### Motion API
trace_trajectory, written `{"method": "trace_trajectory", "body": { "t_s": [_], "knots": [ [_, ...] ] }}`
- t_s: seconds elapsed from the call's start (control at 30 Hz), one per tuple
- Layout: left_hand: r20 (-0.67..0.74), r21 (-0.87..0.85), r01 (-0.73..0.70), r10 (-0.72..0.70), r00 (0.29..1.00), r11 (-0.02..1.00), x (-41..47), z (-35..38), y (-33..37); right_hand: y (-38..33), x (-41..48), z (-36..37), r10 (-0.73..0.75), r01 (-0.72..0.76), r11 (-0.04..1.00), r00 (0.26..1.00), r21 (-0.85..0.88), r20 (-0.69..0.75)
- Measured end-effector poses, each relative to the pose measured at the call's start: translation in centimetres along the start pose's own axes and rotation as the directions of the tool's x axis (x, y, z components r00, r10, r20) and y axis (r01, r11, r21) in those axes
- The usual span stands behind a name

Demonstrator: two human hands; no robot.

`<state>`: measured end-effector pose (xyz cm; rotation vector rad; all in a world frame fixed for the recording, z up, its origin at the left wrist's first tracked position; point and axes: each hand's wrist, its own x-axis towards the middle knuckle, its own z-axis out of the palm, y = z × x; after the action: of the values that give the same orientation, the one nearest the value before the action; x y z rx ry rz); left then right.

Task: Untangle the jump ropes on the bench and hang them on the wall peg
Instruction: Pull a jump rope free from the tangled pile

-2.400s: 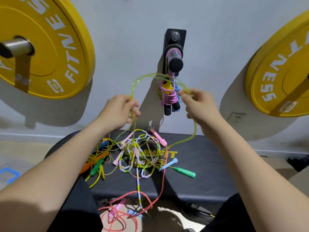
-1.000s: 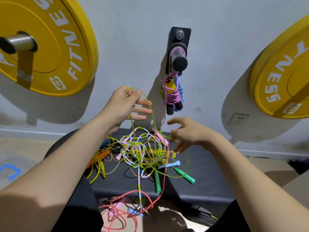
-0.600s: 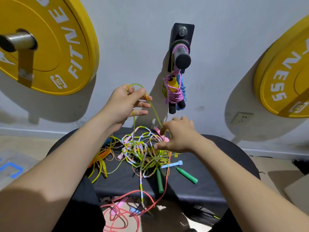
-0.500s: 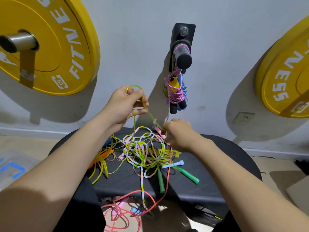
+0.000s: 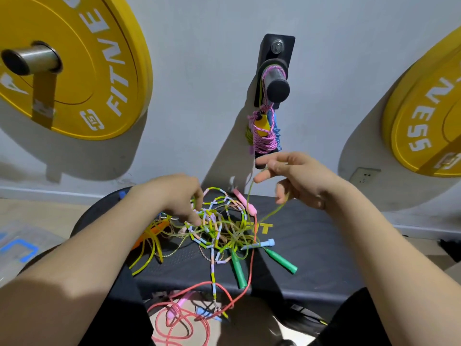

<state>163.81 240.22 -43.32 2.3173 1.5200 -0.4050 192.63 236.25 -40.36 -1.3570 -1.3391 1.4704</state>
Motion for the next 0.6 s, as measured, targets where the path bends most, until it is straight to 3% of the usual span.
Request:
{"method": "trace_trajectory", "body": {
  "t_s": [0.07, 0.13, 0.17, 0.23, 0.3, 0.4, 0.47, 0.6],
  "knots": [
    [0.026, 0.056, 0.076, -0.077, 0.997, 0.996, 0.3, 0.1, -0.3, -0.1, 0.2, -0.2, -0.054, 0.052, 0.998, 0.990, -0.022, -0.128],
    [0.030, 0.087, 0.120, -0.123, 0.992, 0.989, 0.5, 0.2, -0.4, -0.3, 0.2, -0.2, -0.226, 0.165, 0.959, 0.935, -0.229, -0.274],
    [0.050, 0.094, 0.133, -0.138, 0.989, 0.987, 0.5, 0.3, -0.3, -0.4, 0.2, -0.2, -0.355, 0.199, 0.878, 0.881, -0.435, -0.314],
    [0.099, 0.131, 0.150, -0.164, 0.981, 0.980, 0.6, 0.7, 0.2, -0.4, -0.2, 0.0, -0.578, 0.160, 0.604, 0.763, -0.781, -0.290],
    [0.119, 0.189, 0.175, -0.199, 0.973, 0.966, 1.1, 1.5, 0.9, -0.8, -0.9, 0.6, -0.725, 0.188, 0.421, 0.657, -0.887, -0.205],
    [0.052, 0.280, 0.177, -0.199, 0.978, 0.943, 1.7, 2.7, 2.1, -1.3, -2.0, 1.2, -0.866, 0.330, 0.261, 0.494, -0.907, -0.070],
    [0.023, 0.351, 0.161, -0.180, 0.983, 0.922, 2.0, 3.5, 2.6, -1.4, -2.4, 1.3, -0.865, 0.315, 0.196, 0.502, -0.929, -0.012],
    [0.059, 0.426, 0.142, -0.184, 0.981, 0.893, 2.7, 4.8, 3.0, -0.9, -2.0, 0.6, -0.788, 0.145, 0.146, 0.615, -0.979, -0.026]
  ]
}}
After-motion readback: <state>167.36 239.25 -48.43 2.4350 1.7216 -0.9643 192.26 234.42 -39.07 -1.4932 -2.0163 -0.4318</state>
